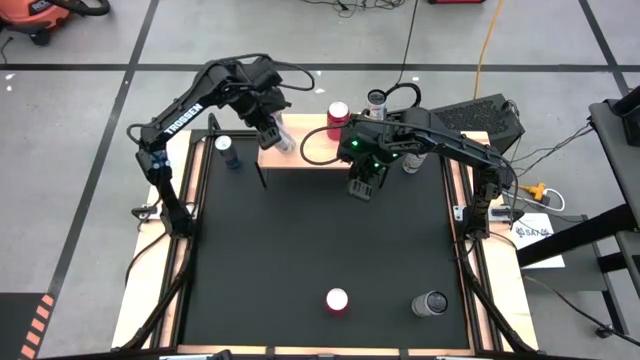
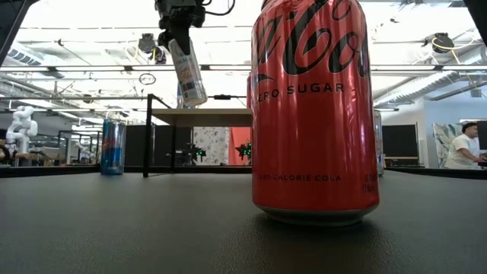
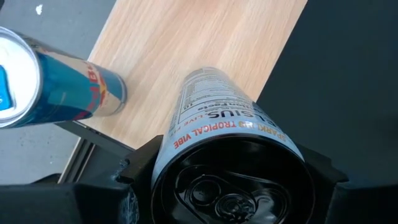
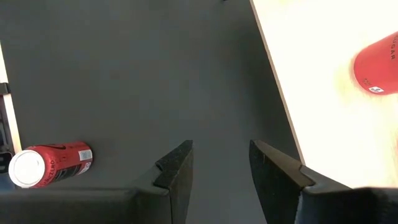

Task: Place canned beverage on shelf
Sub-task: Put the bottom white orange soda can on the shelf

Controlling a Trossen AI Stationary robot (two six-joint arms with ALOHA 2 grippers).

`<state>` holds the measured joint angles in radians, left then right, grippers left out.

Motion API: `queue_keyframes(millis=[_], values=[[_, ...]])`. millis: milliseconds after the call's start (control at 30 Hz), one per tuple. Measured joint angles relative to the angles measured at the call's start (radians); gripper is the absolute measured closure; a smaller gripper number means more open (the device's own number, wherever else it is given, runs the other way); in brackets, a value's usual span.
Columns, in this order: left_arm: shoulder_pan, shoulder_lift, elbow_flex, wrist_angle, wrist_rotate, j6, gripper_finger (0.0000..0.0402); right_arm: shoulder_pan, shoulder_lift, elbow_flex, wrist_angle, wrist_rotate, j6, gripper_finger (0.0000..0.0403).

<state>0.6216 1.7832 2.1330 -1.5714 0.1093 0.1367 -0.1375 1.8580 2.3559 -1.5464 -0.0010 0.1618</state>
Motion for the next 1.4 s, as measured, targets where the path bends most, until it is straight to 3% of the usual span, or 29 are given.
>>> queue_keyframes(millis=[300, 633, 1133, 1400], values=[[-0.002, -0.006, -0.011, 0.002, -0.005, -0.027, 0.0151, 0.0, 0.0, 0.0, 0.0, 0.0, 0.011, 0.0259], [0.0, -0.134, -0.196, -0.001, 0.005, -0.019, 0.0151, 0.0, 0.0, 0.0, 0.002, 0.0, 0.013, 0.0259], [0.008, -0.132, -0.197, 0.0, -0.021, -0.051, 0.015, 0.0, 0.0, 0.0, 0.008, 0.0, 0.017, 0.0259], [0.007, -0.127, -0.197, 0.001, -0.062, -0.052, 0.0124, 0.002, 0.0, 0.0, 0.008, 0.0, 0.017, 0.0259]])
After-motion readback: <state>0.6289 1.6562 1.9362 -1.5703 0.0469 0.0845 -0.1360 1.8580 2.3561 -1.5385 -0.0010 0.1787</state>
